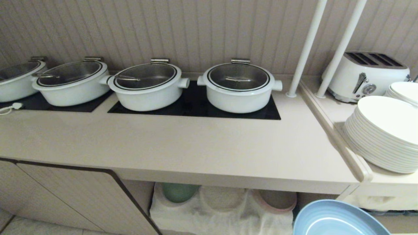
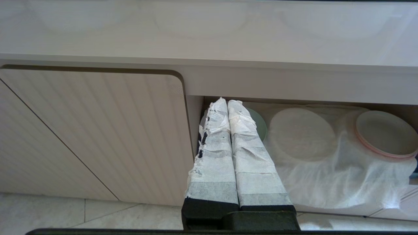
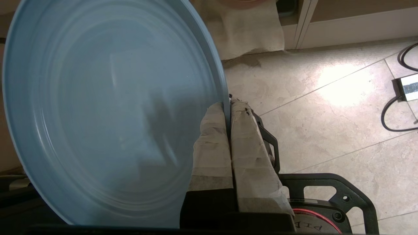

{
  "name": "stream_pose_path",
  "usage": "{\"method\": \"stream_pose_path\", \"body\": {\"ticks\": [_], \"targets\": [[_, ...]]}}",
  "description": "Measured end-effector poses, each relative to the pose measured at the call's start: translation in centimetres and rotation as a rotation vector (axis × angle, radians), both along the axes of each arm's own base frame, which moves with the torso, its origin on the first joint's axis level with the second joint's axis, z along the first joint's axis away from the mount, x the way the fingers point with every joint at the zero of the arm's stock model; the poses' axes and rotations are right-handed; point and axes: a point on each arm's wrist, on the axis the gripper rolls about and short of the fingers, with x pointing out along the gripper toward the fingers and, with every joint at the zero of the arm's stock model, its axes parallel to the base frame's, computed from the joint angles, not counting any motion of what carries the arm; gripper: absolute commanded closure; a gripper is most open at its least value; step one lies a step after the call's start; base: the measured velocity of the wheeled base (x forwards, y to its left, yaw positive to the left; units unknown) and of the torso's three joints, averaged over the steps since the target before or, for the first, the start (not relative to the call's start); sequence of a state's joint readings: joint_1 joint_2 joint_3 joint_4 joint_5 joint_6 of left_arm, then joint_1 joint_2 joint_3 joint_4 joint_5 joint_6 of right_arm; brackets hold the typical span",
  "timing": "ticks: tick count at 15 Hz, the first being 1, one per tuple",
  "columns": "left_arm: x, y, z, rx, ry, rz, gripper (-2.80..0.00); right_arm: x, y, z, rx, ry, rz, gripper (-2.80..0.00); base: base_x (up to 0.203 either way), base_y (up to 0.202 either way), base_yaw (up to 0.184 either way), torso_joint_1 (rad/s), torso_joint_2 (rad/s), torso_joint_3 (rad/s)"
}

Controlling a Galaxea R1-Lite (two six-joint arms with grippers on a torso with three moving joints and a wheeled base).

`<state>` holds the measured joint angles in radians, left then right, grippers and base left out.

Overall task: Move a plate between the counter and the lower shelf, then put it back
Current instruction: Put the plate

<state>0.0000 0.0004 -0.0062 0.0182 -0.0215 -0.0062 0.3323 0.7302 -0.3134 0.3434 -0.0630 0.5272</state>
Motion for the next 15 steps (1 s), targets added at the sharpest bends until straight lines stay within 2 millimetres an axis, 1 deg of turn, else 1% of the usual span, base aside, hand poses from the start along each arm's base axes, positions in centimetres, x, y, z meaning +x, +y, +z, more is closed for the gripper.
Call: {"method": "stream_pose_path", "body": {"ticks": [15], "targets": [[0.00,0.00,0.00,0.000,0.000,0.000,0.00,-0.07,-0.02,-0.18,-0.002,0.006,0.002,0.00,0.000,0.000,0.000,0.000,0.00,0.000]]}}
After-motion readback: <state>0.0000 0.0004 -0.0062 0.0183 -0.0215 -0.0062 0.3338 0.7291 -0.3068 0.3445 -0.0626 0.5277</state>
